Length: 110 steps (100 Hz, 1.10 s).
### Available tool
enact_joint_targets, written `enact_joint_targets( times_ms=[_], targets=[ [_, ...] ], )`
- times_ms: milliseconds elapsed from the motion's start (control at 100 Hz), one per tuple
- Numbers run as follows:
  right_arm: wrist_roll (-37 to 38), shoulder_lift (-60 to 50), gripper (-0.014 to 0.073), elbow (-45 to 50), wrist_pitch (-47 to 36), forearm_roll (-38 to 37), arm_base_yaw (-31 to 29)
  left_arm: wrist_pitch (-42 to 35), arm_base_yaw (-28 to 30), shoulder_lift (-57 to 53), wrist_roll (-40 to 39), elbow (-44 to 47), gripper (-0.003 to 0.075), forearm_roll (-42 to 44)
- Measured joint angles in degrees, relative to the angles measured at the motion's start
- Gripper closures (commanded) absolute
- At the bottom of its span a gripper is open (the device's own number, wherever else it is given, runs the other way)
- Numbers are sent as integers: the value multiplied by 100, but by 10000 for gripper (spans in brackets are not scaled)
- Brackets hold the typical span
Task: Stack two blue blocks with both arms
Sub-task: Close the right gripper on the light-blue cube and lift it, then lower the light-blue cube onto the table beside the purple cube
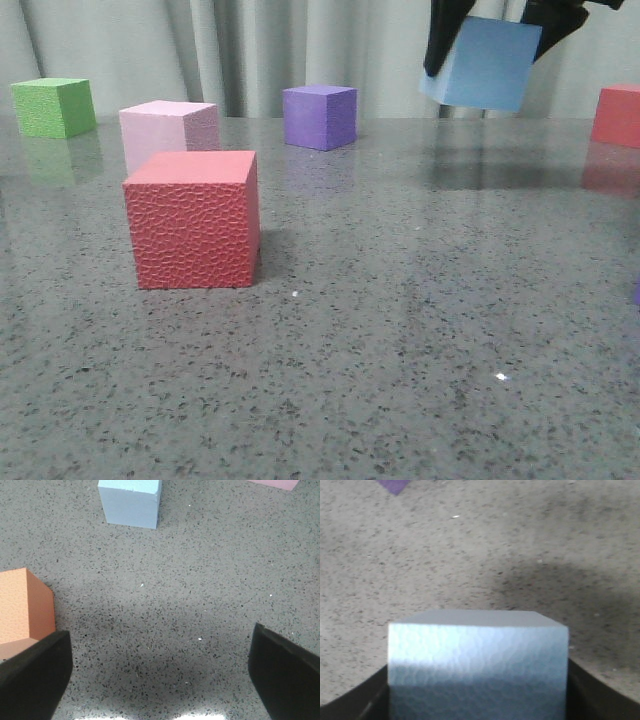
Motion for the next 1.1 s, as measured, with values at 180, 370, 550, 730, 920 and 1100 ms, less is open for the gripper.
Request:
enact_joint_targets(
  times_ms=[180,370,550,730,920,1100],
  targets=[
    [281,151,193,0,-199,0,408,0,0,0,0,0,38,0],
    [578,418,193,0,-388,22,682,0,0,0,0,0,38,0],
    [734,665,193,0,-530,22,842,0,0,0,0,0,38,0],
    [793,779,190,0,-597,35,847,0,0,0,0,0,38,0],
    [793,869,172,0,-597,35,847,0,0,0,0,0,38,0],
    [793,883,-9,-5,-610,35,847,0,0,0,0,0,38,0]
  ],
)
